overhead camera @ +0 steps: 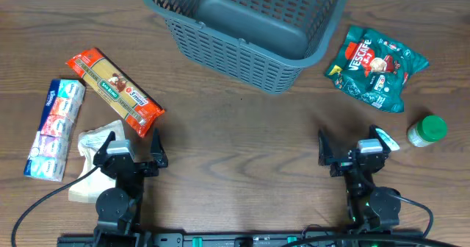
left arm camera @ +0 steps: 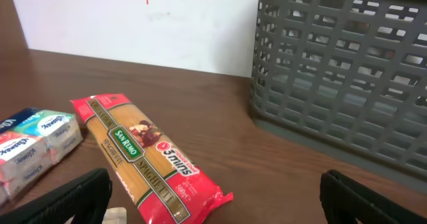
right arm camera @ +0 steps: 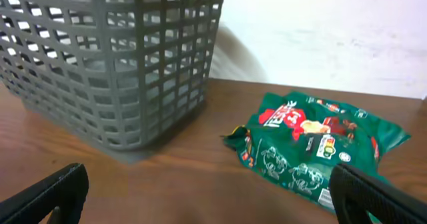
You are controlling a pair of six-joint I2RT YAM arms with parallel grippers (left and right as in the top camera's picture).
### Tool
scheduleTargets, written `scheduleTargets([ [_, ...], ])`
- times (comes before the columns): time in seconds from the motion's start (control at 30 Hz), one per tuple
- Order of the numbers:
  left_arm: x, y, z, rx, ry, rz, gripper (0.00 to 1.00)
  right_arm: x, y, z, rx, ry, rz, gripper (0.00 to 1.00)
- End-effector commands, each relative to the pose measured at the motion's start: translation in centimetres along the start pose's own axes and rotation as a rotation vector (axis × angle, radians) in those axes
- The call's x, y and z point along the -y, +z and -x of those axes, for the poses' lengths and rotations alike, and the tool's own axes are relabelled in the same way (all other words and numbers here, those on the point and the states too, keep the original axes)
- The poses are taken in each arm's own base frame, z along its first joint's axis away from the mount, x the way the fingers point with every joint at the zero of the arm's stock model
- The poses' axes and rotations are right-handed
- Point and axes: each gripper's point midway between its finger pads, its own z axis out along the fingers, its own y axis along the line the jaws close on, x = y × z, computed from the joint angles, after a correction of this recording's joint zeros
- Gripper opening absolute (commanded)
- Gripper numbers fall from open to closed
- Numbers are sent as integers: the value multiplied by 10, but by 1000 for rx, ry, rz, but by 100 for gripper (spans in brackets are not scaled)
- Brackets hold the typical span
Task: Pack container
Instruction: 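Raise both grippers and reach toward the grey basket rim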
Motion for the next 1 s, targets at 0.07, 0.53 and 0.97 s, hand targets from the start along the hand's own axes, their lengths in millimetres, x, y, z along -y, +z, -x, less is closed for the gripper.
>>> scheduleTargets([
  [0.07, -3, 1, -8, -17, -37, 17, 99, -1, -1, 12, 48, 234, 7, 99],
  [0.53, 27, 3, 95, -325, 7, -20, 98, -29, 3, 69, -139, 394, 173, 99],
  [0.97, 54, 49, 161, -892, 136, -19, 99, -44, 49, 131, -854, 223, 279, 99],
])
